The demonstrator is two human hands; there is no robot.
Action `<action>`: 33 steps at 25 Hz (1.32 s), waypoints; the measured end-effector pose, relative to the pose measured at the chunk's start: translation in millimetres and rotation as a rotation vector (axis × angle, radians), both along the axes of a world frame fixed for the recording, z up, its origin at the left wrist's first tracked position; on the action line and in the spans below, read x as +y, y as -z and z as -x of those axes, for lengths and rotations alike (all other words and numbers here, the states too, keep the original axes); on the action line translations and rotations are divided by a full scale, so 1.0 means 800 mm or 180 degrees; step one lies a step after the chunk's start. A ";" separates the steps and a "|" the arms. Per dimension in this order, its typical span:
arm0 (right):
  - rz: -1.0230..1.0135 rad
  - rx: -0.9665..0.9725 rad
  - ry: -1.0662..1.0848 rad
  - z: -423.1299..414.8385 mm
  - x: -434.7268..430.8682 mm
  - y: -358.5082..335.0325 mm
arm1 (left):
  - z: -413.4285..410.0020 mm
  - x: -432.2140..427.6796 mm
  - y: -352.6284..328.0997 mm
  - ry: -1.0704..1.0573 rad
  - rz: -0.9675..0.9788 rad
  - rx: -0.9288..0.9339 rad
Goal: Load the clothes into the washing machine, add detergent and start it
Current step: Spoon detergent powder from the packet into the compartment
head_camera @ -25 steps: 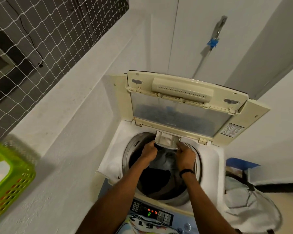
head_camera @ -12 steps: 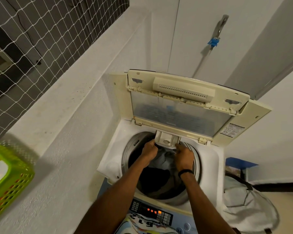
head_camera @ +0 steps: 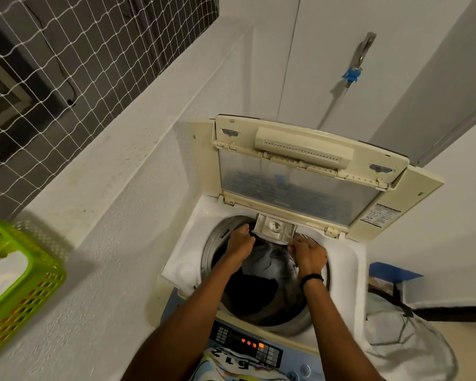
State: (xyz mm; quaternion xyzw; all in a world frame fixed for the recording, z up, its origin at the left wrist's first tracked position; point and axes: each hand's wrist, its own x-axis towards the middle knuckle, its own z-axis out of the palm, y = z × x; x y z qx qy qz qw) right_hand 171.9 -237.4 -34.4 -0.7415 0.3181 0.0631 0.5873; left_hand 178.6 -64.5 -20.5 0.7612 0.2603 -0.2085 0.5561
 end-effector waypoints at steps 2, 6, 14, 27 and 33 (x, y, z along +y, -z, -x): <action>-0.0778 0.0135 0.0406 -0.002 0.004 -0.010 | 0.005 0.010 -0.018 -0.0257 0.0100 -0.0155; -0.1566 0.0257 0.0393 -0.005 0.031 -0.042 | 0.024 0.049 -0.058 -0.0796 0.0114 -0.0592; -0.2335 -0.0089 -0.0463 0.012 0.144 -0.162 | 0.098 0.158 -0.162 -0.1948 0.0416 -0.1806; -0.2374 -0.0397 -0.2627 0.077 0.316 -0.327 | 0.316 0.289 -0.356 -0.3123 -0.1041 -0.3148; -0.1321 -0.0978 -0.3459 0.109 0.409 -0.355 | 0.365 0.360 -0.314 -0.3192 -0.1968 -0.1855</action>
